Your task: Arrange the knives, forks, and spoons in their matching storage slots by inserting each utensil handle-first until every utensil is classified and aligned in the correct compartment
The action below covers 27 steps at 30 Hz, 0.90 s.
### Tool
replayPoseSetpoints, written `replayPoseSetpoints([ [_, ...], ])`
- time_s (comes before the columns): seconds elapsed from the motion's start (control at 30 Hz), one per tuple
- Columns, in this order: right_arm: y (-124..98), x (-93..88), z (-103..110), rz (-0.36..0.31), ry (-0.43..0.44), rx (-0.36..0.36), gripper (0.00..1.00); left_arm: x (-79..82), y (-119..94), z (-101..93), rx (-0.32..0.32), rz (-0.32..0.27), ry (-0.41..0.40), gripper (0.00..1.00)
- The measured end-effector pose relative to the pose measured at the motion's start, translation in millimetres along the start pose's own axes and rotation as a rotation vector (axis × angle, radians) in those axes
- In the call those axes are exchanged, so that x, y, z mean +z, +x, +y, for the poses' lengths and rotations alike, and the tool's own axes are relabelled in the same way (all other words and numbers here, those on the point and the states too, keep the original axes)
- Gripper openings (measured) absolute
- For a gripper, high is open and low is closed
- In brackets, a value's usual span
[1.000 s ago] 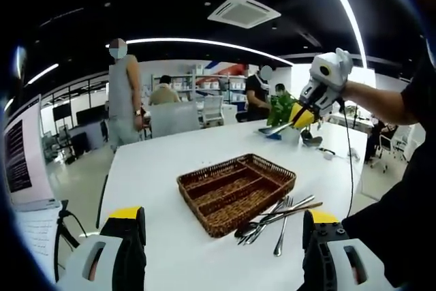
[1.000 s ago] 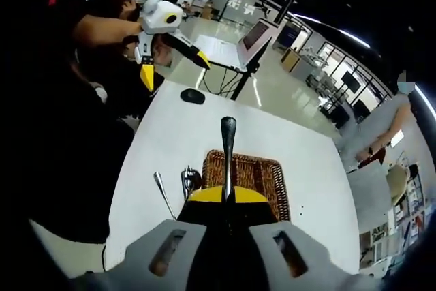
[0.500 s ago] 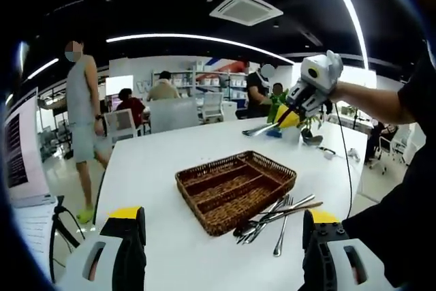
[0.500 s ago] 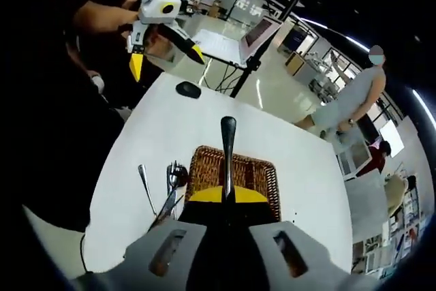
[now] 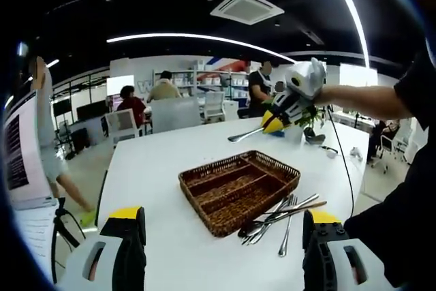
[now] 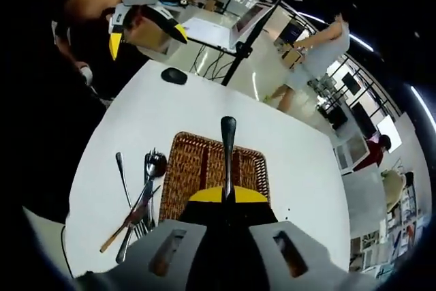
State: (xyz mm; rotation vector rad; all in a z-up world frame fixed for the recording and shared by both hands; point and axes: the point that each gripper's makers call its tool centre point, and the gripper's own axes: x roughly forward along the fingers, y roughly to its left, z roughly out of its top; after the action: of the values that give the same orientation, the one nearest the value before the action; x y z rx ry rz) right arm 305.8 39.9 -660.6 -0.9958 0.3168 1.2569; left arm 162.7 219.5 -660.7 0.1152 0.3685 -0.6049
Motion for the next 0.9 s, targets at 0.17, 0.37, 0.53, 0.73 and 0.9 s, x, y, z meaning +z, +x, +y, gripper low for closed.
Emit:
replayPoseSetpoints([
  [0.17, 13, -6.3, -14, 0.010, 0.007, -0.010, 0.00, -0.1, 1, 0.0, -0.005, 0.004, -0.001, 1.00],
  [0.37, 28, -15.3, -32, 0.018, 0.012, -0.026, 0.00, -2.1, 2, 3.7, -0.001, 0.006, -0.012, 1.00],
  [0.53, 39, -24.8, -44, 0.035, 0.021, -0.028, 0.00, -1.1, 2, 3.7, -0.005, 0.003, -0.017, 1.00],
  [0.73, 48, -30.8, -60, 0.049, 0.018, -0.044, 0.00, -3.8, 4, 4.3, -0.011, 0.013, -0.022, 1.00],
  [0.9, 57, -35.1, -71, 0.051, 0.006, -0.036, 0.00, -5.6, 7, 5.0, -0.012, 0.013, -0.038, 1.00],
])
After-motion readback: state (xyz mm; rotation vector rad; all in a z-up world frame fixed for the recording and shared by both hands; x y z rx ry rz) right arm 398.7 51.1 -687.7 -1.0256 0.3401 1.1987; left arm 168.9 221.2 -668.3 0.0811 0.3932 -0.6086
